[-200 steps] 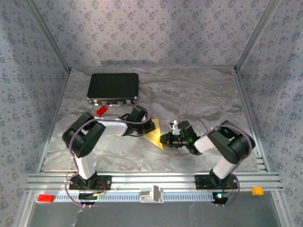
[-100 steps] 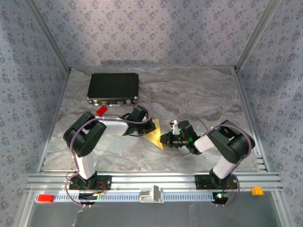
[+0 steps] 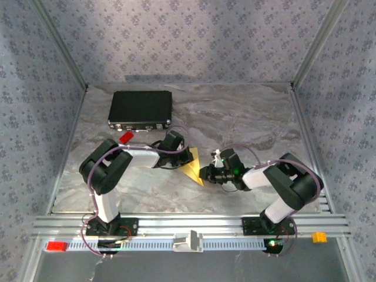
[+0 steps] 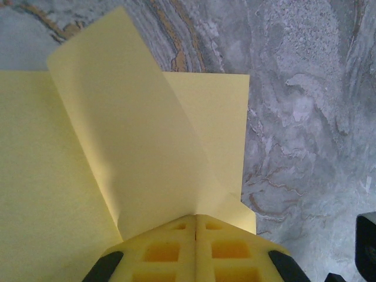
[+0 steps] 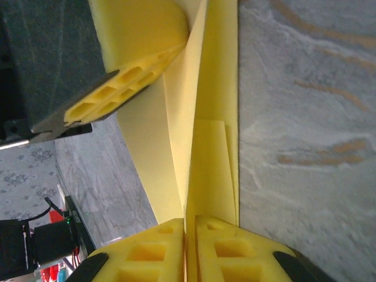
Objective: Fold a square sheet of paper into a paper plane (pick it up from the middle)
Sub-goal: Fourth fold the wing at the center of the table.
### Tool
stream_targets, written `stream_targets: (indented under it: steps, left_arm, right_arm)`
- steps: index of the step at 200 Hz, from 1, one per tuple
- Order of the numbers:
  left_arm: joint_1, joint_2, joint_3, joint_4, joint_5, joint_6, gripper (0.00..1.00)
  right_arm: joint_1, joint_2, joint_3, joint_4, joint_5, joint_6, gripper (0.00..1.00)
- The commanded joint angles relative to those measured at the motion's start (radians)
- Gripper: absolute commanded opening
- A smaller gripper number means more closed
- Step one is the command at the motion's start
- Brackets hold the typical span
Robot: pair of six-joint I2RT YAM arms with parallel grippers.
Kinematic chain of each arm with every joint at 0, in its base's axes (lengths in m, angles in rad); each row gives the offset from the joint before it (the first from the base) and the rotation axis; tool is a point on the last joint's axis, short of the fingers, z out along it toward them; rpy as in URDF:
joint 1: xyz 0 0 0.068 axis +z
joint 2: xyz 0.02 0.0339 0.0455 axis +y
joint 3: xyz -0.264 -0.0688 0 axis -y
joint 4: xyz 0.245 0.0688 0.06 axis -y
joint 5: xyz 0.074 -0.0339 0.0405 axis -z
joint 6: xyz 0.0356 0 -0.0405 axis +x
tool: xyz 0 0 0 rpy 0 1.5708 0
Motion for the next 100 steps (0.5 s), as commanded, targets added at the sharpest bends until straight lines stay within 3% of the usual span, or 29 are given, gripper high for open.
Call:
stream_targets:
  steps: [1, 57, 100]
  left_arm:
    - [-0.006, 0.032, -0.015, -0.036, -0.015, 0.019, 0.06]
    - [-0.005, 0.029, -0.017, -0.031, -0.013, 0.017, 0.06]
    - [-0.004, 0.032, -0.018, -0.026, -0.016, 0.014, 0.05]
  right_arm:
    - [0.011, -0.028, -0.003, -0.164, 0.021, -0.049, 0.14]
    - [0.034, -0.021, 0.010, -0.207, 0.006, -0.077, 0.16]
    - [0.041, -0.022, 0.002, -0.260, 0.041, -0.093, 0.07]
